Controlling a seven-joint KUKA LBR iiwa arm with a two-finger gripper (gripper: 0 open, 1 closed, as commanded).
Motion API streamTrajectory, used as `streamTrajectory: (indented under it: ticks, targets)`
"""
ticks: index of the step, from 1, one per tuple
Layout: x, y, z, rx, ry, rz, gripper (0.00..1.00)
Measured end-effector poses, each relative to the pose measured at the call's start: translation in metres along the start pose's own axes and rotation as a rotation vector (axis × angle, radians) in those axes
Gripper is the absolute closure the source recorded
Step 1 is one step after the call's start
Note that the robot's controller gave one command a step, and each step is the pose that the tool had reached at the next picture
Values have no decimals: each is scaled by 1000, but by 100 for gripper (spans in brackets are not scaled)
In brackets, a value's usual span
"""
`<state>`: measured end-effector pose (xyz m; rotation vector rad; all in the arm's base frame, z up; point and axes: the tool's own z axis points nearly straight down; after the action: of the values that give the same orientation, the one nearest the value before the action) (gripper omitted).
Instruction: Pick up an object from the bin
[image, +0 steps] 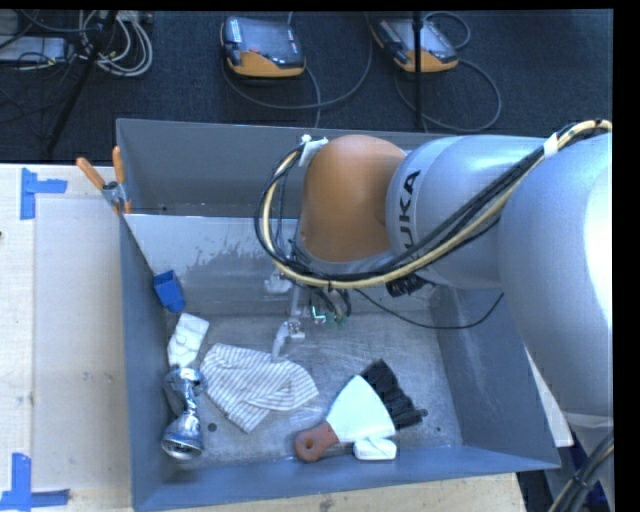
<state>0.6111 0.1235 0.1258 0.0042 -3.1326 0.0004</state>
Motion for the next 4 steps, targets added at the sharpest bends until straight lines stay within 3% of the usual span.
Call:
streamTrajectory:
  ticks: [1,2,3,4]
  targets:
    - [-2,0,-5,-1,-8,2,0]
    - [19,54,46,-1,-7,-138,100]
    - [19,54,46,-2,-7,-138,100]
    - [28,47,-59,-1,-9,-117,100]
